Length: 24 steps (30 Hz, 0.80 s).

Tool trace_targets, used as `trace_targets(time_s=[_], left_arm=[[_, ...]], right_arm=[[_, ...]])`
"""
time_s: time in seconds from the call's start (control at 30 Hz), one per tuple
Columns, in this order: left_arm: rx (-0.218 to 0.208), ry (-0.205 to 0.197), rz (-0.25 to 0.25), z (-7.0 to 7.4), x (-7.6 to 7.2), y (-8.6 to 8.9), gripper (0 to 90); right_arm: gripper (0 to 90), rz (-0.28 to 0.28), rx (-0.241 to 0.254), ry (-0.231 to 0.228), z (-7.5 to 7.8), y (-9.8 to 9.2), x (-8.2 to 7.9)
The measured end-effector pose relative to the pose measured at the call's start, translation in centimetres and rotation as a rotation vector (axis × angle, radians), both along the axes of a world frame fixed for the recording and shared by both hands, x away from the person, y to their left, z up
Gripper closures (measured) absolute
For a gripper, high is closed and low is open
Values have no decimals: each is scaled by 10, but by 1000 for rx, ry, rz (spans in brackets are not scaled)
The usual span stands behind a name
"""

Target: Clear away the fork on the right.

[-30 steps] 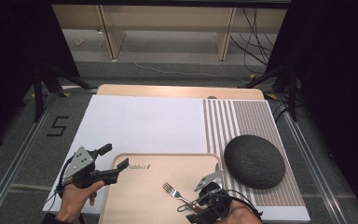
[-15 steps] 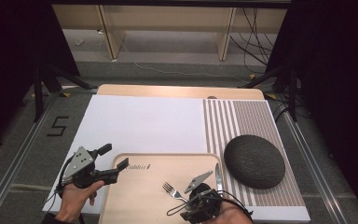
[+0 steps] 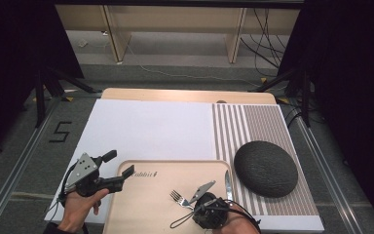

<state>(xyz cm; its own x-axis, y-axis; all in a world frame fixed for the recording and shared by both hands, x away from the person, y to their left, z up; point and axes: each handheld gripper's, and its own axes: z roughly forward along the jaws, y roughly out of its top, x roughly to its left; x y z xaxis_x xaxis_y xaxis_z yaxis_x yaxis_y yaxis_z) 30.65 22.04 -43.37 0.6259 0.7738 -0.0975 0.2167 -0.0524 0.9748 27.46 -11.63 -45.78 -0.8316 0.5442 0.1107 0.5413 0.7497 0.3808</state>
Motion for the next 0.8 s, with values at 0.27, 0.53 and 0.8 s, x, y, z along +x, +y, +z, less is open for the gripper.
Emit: trace_targets(time_s=[0.27, 0.53, 0.8], left_arm=[[-8, -6, -7, -1, 1, 0, 176], [0, 0, -2, 0, 0, 0, 176], [-1, 0, -3, 0, 0, 0, 175]], right_arm=[[899, -20, -41, -45, -2, 3, 5], [900, -31, -44, -63, -3, 3, 12], [900, -105, -54, -58, -2, -11, 22]])
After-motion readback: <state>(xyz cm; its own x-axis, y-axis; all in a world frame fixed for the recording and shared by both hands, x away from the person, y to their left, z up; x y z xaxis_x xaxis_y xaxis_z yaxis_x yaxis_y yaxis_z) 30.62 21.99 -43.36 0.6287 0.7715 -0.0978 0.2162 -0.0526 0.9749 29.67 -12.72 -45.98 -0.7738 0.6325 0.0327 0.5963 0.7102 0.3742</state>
